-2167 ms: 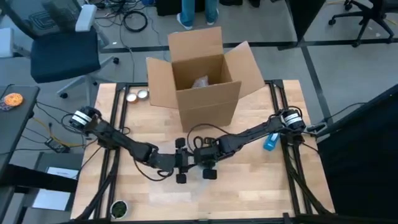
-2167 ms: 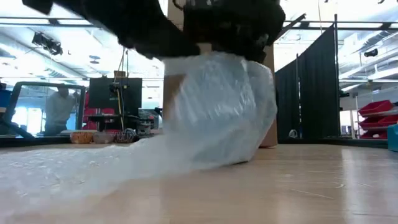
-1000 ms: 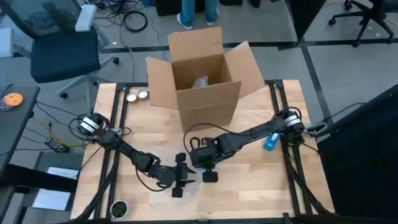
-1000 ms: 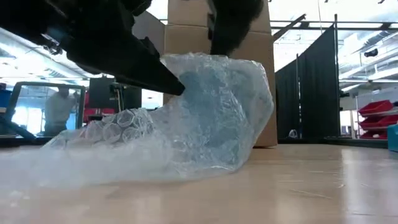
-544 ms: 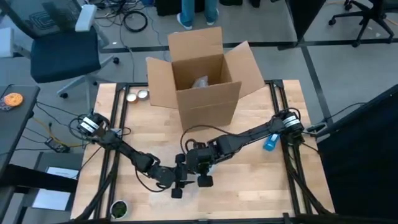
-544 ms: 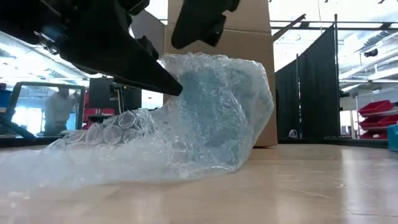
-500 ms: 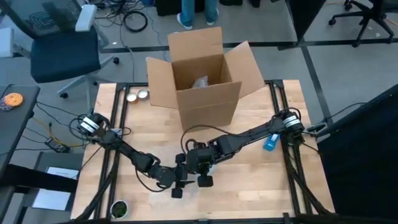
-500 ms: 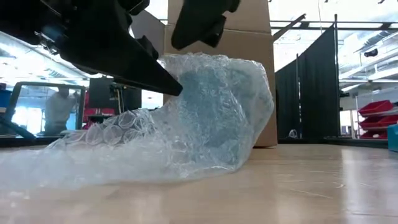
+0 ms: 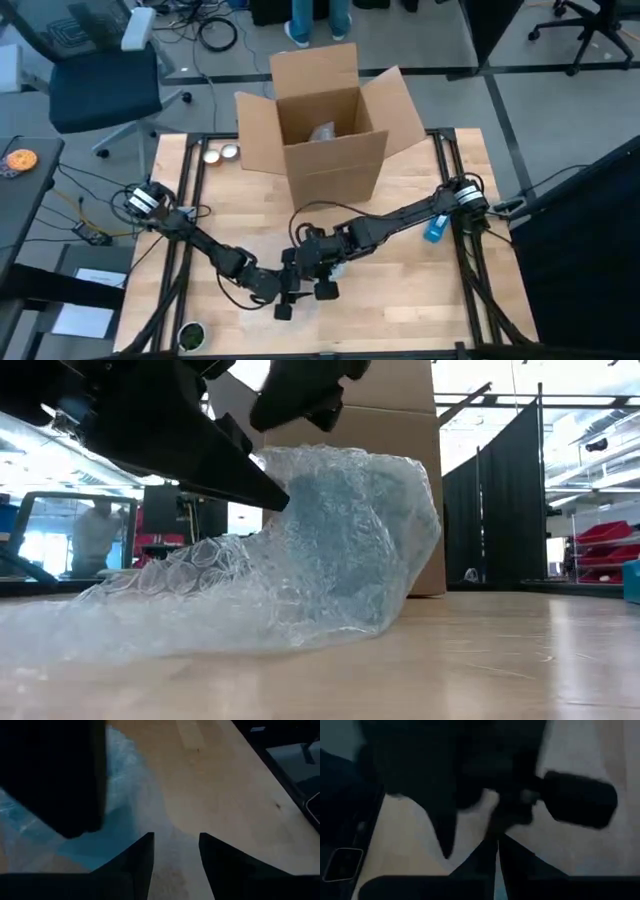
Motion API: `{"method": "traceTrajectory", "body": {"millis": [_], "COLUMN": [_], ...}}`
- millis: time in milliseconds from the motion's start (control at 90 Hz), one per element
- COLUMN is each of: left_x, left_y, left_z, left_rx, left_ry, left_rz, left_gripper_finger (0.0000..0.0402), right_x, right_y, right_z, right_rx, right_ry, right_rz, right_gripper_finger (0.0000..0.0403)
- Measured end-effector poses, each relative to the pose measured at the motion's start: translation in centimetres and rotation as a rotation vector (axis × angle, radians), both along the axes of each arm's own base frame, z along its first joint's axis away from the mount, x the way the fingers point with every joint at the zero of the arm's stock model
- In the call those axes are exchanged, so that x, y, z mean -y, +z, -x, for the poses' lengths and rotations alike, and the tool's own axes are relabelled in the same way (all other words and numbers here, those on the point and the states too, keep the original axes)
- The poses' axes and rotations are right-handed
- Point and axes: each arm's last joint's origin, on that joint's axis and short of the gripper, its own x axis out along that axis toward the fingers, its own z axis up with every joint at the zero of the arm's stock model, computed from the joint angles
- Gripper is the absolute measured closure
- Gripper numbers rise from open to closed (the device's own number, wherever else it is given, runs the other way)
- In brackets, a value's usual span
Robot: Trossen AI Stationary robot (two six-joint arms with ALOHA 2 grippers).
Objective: Wrap mug
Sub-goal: Wrap the blue cup with bubble wrap
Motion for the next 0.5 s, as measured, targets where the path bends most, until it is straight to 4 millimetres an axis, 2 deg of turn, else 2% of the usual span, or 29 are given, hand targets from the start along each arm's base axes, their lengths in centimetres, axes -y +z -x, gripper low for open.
{"method": "traceTrajectory", "body": {"millis": [144, 333, 500], "left_x": [0.1, 0.1, 0.1], "left_y": [0.5, 0.7, 0.6], "left_z": [0.5, 0.8, 0.8], "left_rx": [-0.010, -0.016, -0.017], "left_ry": [0.001, 0.011, 0.013], "left_rz": [-0.015, -0.030, -0.033], "left_gripper_finger": [0.0259, 0.0259, 0.0259], "right_x": [0.3, 0.6, 0.8], "right_y": [-0.8, 0.0, -0.6], "right_z": [0.6, 0.9, 1.5], "right_rx": [-0.072, -0.103, -0.172], "right_ry": [-0.043, -0.071, -0.093], "right_rz": [0.024, 0.060, 0.069], "right_gripper_finger": [0.0403, 0.0403, 0.0403]}}
